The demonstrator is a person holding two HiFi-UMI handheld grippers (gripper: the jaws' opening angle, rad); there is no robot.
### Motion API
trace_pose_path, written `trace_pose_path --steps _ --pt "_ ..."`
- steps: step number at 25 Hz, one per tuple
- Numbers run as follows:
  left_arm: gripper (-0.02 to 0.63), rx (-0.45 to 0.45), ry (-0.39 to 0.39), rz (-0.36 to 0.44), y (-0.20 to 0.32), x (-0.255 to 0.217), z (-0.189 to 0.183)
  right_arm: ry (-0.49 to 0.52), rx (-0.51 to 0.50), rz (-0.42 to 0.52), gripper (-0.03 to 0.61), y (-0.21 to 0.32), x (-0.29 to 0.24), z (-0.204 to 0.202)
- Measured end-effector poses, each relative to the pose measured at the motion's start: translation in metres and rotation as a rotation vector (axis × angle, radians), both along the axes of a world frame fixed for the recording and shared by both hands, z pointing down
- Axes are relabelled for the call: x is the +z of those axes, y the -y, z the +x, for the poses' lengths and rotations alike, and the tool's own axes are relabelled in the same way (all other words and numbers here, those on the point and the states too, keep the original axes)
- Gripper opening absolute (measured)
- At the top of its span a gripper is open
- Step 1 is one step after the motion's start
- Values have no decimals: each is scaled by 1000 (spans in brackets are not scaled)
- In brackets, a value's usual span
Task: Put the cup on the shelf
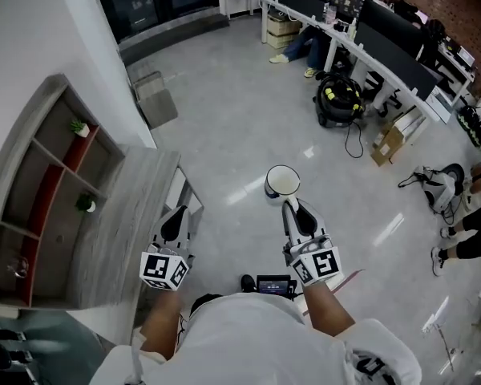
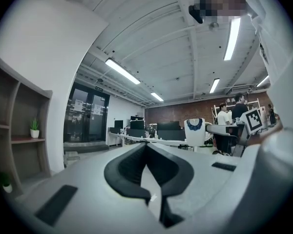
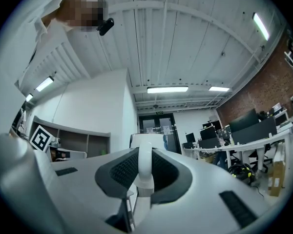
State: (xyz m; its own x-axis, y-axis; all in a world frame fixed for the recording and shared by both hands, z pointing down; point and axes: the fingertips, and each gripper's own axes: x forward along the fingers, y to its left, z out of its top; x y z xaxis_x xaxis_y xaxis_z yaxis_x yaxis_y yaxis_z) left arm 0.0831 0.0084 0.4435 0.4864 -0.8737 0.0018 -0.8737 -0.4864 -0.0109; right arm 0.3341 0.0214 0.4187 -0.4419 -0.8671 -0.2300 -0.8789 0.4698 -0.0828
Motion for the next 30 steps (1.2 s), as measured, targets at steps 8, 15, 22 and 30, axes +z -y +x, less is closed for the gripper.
trace_pose_path --steps 8,15,22,30 --pt "7 -58 -7 -34 33 15 0 -3 -31 -9 77 47 8 14" --pt "8 -65 -22 -14 76 16 -6 -32 -38 -16 77 86 11 10" --pt "7 -65 -31 -19 129 25 -14 -46 -16 -27 77 144 12 6" --pt "7 -100 -54 -28 209 30 -59 -62 -47 -31 77 230 10 -40"
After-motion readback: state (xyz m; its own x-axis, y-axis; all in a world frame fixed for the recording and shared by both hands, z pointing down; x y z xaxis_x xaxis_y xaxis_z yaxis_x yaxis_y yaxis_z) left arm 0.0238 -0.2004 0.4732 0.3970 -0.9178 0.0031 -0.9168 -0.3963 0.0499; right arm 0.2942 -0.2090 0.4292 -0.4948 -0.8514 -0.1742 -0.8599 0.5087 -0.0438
